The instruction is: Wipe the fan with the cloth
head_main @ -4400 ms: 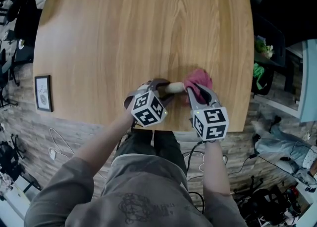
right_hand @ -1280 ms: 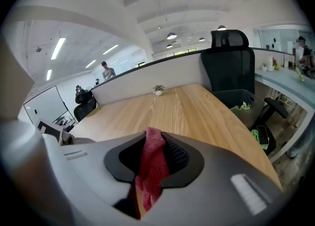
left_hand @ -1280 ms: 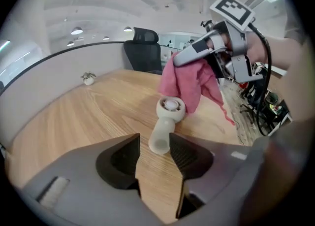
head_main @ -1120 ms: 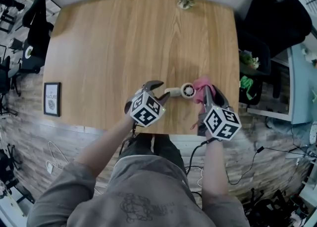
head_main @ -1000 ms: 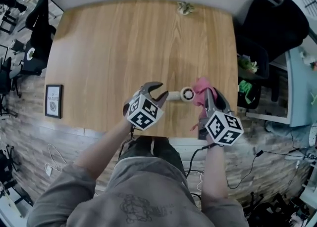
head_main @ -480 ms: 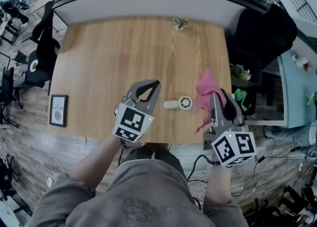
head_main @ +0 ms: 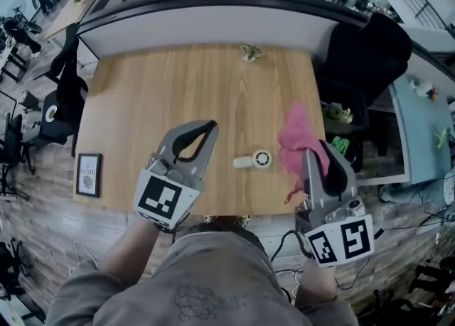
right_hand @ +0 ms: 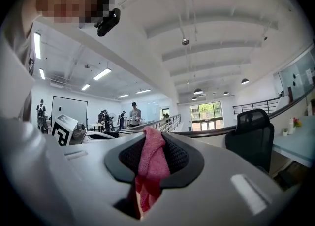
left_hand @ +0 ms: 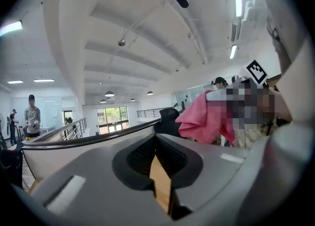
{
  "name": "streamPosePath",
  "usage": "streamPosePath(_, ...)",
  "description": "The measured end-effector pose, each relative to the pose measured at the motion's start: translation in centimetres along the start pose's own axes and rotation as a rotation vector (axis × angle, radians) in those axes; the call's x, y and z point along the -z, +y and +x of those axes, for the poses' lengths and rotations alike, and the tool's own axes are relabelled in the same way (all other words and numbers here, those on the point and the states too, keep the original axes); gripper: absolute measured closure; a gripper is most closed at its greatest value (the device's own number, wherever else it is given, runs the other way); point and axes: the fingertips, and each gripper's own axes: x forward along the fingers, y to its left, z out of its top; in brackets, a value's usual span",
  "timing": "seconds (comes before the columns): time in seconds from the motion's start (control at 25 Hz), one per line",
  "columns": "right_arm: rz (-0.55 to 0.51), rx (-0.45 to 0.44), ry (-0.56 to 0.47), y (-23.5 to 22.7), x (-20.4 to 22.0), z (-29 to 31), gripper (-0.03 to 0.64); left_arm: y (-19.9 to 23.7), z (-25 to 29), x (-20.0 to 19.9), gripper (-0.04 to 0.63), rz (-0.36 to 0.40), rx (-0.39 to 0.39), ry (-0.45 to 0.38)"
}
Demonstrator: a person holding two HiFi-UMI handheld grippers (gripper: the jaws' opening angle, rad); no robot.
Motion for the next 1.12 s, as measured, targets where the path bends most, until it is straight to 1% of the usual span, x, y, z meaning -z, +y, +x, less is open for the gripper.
streamPosePath(0.16,0.000,0.003,-0.042,0.0,-1.1,-1.0,0.546,-0.2,-1.3,-1.6,0.594,0.005,0.001,-0.027)
streamPosePath(0.28,0.001,0.018,-0.028,-0.1,-0.6,-1.6,0.546,-0.3,-2.4,-2.2,0.594,0.009,-0.005,-0.045)
streamPosePath(0.44,0.003,0.023,0.011,0.4,0.7,-2.5,0.546,-0.5,-3.6,-1.8,0.594,0.004,-0.012,-0.031)
streamPosePath(0.6,0.002,0.019,0.027,0.6,1.2,-2.8,0.546,-0.8,-4.1,-1.2,0.594,-0.008,-0.010,-0.010)
streamPosePath(0.8,-0.007,0.010,0.031,0.5,0.7,-2.6,0.546,-1.0,-4.1,-2.3,0.594,-0.032,0.006,-0.027)
streamPosePath(1.12,-0.002,-0.010,0.039,0.6,1.0,-2.6,0.546,-1.1,-4.0,-2.6,0.594,-0.009,-0.001,-0.017)
